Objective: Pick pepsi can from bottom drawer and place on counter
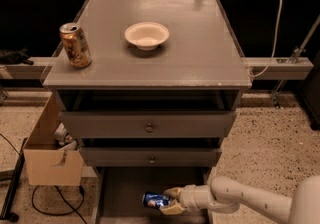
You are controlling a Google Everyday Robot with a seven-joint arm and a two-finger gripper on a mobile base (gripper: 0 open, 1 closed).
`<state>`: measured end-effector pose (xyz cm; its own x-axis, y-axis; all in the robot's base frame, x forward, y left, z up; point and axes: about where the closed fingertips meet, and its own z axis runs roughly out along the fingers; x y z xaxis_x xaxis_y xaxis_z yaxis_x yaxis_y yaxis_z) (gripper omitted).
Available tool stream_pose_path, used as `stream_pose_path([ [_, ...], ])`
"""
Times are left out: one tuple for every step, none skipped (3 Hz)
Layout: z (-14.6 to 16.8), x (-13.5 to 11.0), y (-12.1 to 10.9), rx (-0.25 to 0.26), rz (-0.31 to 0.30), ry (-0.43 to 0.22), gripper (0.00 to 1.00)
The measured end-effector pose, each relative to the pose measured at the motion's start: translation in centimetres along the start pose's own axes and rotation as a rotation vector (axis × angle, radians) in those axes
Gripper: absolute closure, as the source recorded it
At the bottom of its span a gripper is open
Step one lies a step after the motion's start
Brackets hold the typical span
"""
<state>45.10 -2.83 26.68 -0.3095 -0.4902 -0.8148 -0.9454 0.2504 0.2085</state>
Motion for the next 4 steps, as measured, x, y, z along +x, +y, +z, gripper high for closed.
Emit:
stream_pose_path([
  [-7.2,-3.8,4.5,0.041,-0.060,0.026,1.00],
  [-7.3,-3.8,4.7,0.041,-0.063,0.027,1.00],
  [-10.1,-5.3,6.3,0.070,-0.107,-0.006,1.00],
  [-15.4,-9.6,10.0,0.121,-0.220,-0.057,1.00],
])
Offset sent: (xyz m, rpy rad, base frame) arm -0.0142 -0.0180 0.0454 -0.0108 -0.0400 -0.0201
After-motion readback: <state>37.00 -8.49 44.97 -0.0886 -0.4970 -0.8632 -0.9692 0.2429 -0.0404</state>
